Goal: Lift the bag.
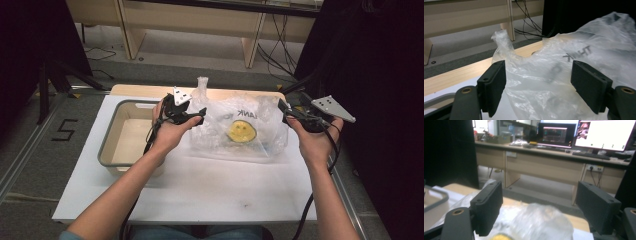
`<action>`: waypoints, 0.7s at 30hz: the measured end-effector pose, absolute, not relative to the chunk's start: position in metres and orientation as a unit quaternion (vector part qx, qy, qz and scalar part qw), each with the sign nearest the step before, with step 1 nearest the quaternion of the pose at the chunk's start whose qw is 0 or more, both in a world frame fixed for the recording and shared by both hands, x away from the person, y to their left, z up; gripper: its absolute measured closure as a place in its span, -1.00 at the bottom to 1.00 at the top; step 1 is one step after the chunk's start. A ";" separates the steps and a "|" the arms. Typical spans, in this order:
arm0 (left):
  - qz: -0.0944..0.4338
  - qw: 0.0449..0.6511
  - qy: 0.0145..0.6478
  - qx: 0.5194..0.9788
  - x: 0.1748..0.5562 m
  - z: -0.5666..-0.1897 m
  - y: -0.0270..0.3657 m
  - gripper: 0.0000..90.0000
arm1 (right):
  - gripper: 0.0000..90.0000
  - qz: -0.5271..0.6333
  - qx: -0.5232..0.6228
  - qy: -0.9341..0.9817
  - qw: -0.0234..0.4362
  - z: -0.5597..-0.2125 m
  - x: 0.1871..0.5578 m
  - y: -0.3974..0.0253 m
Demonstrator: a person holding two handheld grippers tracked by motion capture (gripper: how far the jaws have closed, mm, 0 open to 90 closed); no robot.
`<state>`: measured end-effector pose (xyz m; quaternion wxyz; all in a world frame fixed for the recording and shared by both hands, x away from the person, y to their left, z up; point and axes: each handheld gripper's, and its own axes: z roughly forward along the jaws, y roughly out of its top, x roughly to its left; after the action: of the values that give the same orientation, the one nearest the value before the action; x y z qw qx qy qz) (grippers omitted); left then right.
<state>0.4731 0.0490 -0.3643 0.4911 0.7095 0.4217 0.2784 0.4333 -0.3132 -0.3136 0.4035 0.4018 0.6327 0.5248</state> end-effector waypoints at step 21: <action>0.225 0.479 0.363 0.767 0.398 -0.392 0.084 -0.39 | -0.41 0.482 0.405 0.711 0.314 -0.409 0.381 -0.323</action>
<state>0.3983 0.0840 -0.3922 0.4792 0.7665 0.3634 0.2252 0.3808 -0.3233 -0.4086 0.3138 0.4048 0.7111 0.4817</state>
